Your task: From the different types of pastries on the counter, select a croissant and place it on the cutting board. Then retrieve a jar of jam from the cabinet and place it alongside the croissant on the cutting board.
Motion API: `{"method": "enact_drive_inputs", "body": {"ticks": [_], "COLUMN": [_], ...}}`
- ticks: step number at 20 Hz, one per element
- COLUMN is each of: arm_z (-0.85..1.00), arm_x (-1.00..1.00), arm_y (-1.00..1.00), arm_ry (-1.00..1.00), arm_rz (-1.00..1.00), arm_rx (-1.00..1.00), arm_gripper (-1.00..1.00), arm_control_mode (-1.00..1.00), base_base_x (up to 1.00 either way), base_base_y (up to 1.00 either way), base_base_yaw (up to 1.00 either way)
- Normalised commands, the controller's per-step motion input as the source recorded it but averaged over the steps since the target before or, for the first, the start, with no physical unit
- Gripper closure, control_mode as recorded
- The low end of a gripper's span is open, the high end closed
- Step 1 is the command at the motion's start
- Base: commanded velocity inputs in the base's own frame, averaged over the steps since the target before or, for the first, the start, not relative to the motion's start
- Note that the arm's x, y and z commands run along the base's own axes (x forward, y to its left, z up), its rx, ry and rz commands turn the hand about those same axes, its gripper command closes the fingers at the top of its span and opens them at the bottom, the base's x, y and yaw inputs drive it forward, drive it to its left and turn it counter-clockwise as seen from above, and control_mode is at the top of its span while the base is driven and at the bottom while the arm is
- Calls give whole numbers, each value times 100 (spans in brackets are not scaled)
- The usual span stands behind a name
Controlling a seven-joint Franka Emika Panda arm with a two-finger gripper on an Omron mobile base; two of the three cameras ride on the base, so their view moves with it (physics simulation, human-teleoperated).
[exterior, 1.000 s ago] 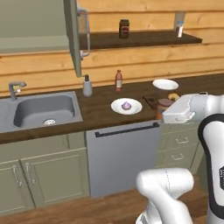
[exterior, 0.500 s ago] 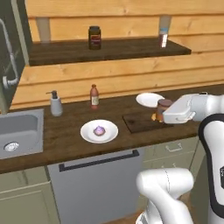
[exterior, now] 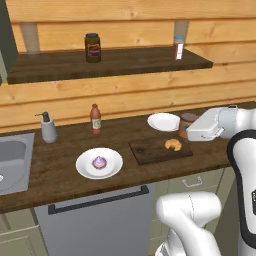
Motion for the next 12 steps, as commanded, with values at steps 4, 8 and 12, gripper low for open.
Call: {"method": "enact_drive_inputs", "body": {"ticks": [4,8,12], "arm_z": [0,0,0], "arm_x": [0,0,0], "arm_y": [0,0,0], "arm_ry": [0,0,0], "arm_rz": [0,0,0], "arm_rx": [0,0,0], "arm_gripper": [100,100,100], "arm_control_mode": [100,100,100], "base_base_x": [63,63,36], "base_base_y": [0,0,0], "base_base_yaw": [2,2,3]}}
